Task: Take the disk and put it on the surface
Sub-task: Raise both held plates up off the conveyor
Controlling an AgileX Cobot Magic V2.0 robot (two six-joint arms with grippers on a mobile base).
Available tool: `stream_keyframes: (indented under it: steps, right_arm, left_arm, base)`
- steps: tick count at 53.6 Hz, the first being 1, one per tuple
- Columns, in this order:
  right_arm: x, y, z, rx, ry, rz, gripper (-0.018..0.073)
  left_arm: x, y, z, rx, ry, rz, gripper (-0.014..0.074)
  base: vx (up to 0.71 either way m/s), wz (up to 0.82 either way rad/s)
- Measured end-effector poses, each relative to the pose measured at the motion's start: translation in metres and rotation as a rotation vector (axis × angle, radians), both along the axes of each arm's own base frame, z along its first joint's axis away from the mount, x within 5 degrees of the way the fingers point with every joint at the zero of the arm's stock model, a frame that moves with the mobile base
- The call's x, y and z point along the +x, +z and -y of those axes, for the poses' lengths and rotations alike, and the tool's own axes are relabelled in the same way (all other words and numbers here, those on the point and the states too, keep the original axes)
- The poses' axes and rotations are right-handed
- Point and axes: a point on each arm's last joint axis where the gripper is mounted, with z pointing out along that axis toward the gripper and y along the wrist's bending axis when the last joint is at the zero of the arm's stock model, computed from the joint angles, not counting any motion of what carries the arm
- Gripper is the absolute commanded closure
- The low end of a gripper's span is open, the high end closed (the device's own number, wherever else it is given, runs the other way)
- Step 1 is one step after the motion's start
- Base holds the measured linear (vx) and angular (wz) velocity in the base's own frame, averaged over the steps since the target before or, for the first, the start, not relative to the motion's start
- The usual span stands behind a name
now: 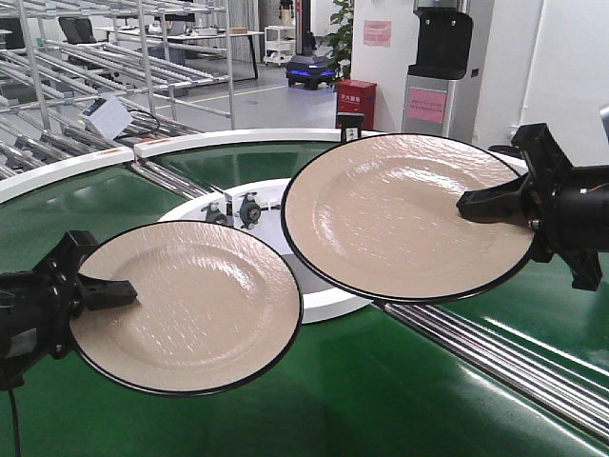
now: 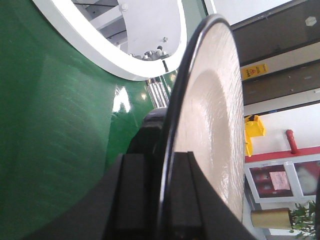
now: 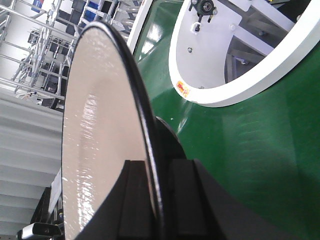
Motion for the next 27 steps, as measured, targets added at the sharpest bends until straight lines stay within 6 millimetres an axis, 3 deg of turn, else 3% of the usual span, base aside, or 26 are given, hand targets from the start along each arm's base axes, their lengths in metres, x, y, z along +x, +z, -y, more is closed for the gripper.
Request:
stream_keyframes:
  steps: [27]
  right_arm:
    - [0.0000, 0.0000, 0.0000, 0.000, 0.000, 0.000, 0.0567]
  left_arm:
    - [0.0001, 0.0000, -0.0001, 0.000, 0.001, 0.000, 0.0598]
  base:
    - [-0.01, 0.01]
